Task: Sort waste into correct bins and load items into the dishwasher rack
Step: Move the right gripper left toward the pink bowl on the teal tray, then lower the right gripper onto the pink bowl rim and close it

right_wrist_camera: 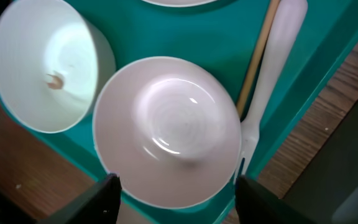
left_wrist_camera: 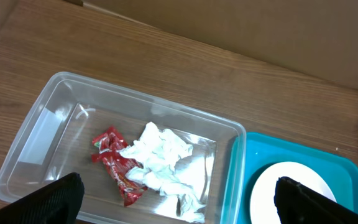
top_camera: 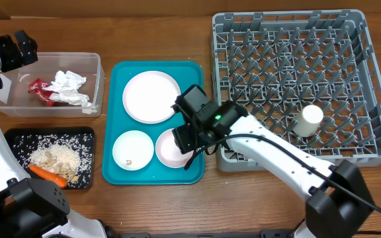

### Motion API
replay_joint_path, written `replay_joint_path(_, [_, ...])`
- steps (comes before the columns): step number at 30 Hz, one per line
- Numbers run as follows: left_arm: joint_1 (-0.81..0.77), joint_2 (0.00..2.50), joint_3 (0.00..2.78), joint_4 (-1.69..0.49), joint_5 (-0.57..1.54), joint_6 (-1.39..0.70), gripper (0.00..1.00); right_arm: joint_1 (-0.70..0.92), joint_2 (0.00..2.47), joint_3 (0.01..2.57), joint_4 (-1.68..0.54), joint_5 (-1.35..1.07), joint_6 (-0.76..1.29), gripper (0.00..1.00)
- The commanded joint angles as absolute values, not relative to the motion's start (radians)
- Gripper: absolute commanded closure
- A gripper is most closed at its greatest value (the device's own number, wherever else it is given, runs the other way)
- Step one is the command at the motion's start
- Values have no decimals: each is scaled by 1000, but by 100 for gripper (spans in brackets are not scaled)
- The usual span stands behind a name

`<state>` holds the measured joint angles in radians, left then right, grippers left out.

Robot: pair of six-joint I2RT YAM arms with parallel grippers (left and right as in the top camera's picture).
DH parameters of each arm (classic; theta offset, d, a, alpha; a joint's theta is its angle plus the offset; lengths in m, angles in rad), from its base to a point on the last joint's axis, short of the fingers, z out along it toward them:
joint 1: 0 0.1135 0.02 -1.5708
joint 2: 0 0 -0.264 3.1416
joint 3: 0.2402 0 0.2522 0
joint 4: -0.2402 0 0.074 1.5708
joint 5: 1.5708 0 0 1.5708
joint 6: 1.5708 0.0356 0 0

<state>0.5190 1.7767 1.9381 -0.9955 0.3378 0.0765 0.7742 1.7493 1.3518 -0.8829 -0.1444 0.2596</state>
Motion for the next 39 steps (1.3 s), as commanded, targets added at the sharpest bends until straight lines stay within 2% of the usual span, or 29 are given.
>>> replay_joint_path(1, [522,1769,1948,-991,358,63,0,780,1775,1347,-873,-79,180,38])
replay_joint_path(17, [522,1769,1948,-991,358,63,0,780,1816,1347,-815,-60,122,41])
replay_joint_path(21, [522,1769,1948,-991,358,63,0,780,1830,1347,-816,-61,103,48])
replay_joint_path(39, [522,1769,1949,-991,358,63,0,779,1925,1346,-772,-16,70,49])
